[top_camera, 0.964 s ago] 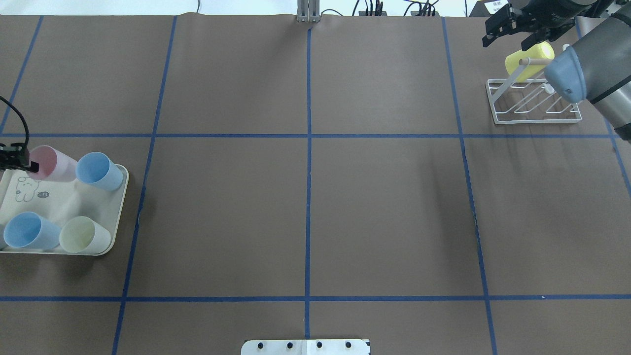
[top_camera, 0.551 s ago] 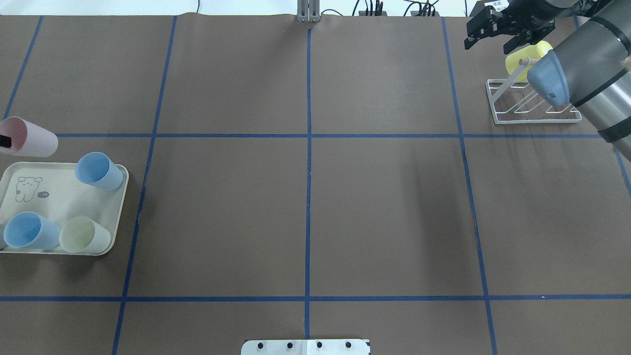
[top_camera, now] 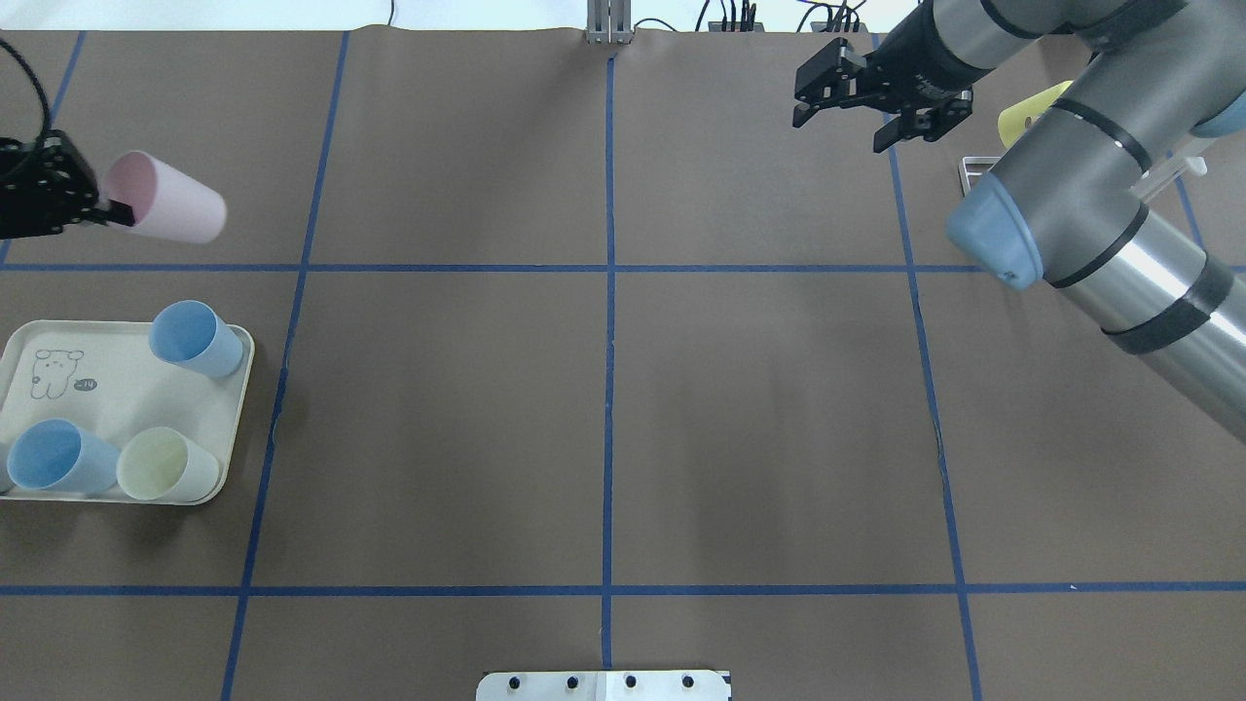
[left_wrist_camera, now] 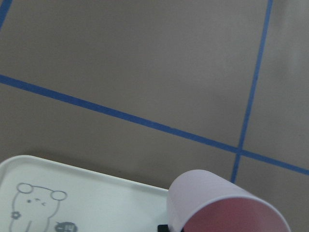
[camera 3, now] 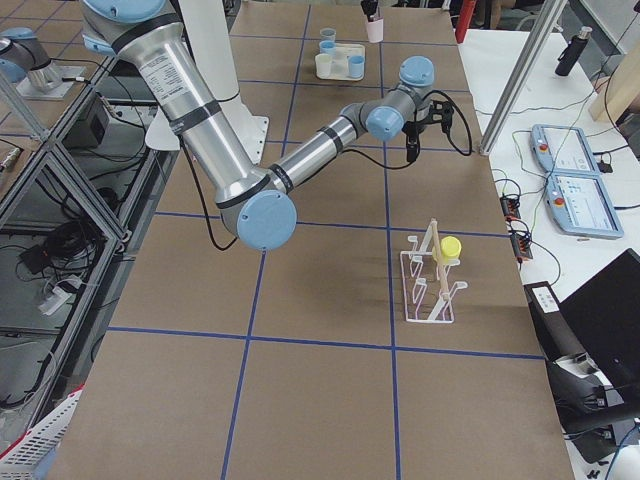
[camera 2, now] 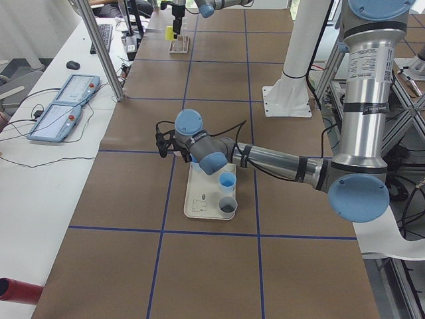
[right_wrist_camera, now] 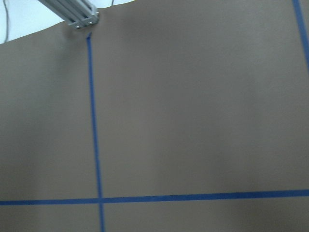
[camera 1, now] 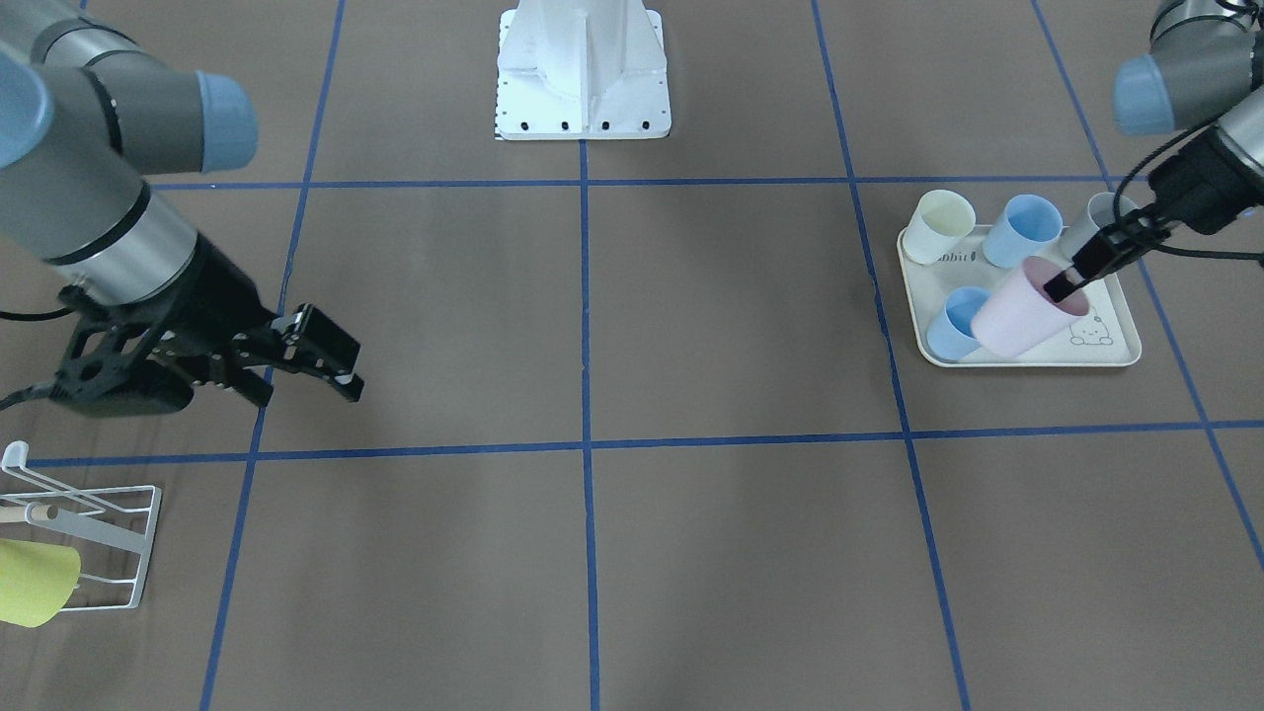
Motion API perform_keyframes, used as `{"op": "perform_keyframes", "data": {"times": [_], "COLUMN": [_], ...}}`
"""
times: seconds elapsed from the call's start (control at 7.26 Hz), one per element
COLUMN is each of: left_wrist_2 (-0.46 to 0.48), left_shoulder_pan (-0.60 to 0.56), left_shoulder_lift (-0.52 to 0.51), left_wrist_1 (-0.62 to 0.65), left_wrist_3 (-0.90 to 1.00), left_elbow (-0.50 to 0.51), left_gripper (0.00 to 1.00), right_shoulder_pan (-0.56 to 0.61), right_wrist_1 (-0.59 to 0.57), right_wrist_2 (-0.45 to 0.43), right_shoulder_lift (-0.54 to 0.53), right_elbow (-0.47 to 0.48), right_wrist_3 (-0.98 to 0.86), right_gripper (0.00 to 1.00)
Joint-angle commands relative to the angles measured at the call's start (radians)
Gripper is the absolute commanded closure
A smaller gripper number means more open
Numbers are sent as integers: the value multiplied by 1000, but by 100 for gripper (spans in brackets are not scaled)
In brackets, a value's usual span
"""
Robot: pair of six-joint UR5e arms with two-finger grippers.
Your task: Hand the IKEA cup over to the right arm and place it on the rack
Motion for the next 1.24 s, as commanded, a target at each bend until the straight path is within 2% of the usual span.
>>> {"op": "perform_keyframes", "data": {"times": [0.0,0.14,0.28,0.41,0.69,0.96,1.1], "left_wrist_2": [7,16,46,48,147,206,261], "left_shoulder_pan": [179,216,218,218,225,230,235], "left_shoulder_lift": [-235,-317,-348,-351,-356,-358,-358], "left_wrist_1": [-2,-2,-64,-201,-514,-703,-791], "left_wrist_3": [-331,-467,-569,-676,-1010,-1269,-1369], "left_elbow": [4,2,-4,1,2,1,1], "left_gripper": [100,100,100,100,100,100,100], "right_shoulder_pan": [-84,-115,-118,-124,-144,-191,-261], "right_wrist_1": [345,529,712,841,1058,1200,1273], "right_wrist_2": [-32,-47,-61,-97,-169,-266,-365], "right_shoulder_lift": [-5,-8,-10,-10,-13,-13,-15], "right_elbow": [39,34,29,26,17,8,5], "right_wrist_3": [411,560,698,791,877,921,921], "right_gripper": [1,1,1,1,1,1,1]}}
